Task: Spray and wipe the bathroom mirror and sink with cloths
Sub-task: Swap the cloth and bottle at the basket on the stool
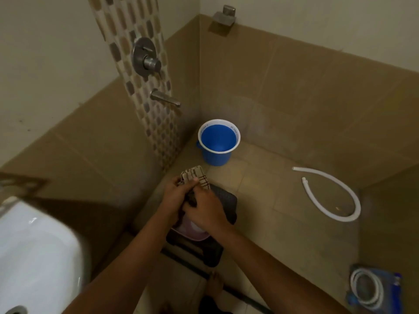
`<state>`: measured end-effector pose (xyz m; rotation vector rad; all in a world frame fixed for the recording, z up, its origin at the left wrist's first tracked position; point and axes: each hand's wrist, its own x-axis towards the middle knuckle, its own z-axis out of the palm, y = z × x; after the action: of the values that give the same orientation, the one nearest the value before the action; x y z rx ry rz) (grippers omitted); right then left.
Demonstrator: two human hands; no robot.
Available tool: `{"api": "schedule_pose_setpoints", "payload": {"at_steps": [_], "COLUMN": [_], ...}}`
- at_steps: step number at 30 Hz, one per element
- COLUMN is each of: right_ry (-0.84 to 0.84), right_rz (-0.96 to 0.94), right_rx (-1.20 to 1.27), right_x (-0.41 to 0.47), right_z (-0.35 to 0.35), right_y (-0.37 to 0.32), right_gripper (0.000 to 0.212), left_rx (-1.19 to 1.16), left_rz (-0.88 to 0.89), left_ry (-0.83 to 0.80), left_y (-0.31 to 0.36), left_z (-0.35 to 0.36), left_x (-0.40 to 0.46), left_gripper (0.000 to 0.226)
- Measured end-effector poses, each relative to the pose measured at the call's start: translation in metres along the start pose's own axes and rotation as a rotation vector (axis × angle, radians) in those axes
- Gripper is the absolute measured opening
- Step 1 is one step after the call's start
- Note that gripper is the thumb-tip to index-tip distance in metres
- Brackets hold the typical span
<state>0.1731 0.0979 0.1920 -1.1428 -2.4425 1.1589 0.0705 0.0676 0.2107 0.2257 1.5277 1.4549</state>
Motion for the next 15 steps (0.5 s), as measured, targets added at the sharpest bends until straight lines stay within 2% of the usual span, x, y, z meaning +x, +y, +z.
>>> {"api": "schedule_pose_setpoints", "payload": {"at_steps": [3, 5, 6, 7, 9, 11, 13, 15], "right_ry": [-0.095, 0.045, 0.132, 0.163, 0.043, -0.125, -0.128, -0.067], "right_rz": [0.087, 0.206, 0.274, 0.357, 0.565, 0.686, 0.653, 0.606], "right_rx": [0.411, 0.680, 0.733, 0.764, 0.933, 1.216, 1.388, 1.419], "right_x": [0.006, 0.010, 0.013, 0.015, 0.018, 0.016, 0.016, 0.023], "right_z": [-0.013, -0.024, -0.031, -0.037, -0.041, -0.037, -0.028, -0.017], "right_y": [0.012, 0.024, 0.031, 0.039, 0.054, 0.057, 0.053, 0.048], "right_gripper": [0.041, 0.016, 0.014, 0.025, 0.049, 0.047, 0.047, 0.043], "left_rx": [-0.003, 0.024, 0.003, -0.048, -0.148, -0.203, -0.234, -0.235], "left_rz": [-0.034, -0.058, -0.075, -0.098, -0.131, -0.131, -0.137, -0.160], "left_ry": [0.008, 0.023, 0.014, -0.016, -0.099, -0.156, -0.179, -0.206], "left_y": [0.000, 0.000, -0.001, -0.001, -0.003, -0.006, -0.008, -0.009], "left_z": [-0.004, -0.008, -0.011, -0.013, -0.018, -0.023, -0.026, -0.033], "left_x": [0.008, 0.014, 0.017, 0.020, 0.025, 0.030, 0.033, 0.034], "left_gripper": [0.011, 0.020, 0.024, 0.028, 0.037, 0.042, 0.043, 0.041]}}
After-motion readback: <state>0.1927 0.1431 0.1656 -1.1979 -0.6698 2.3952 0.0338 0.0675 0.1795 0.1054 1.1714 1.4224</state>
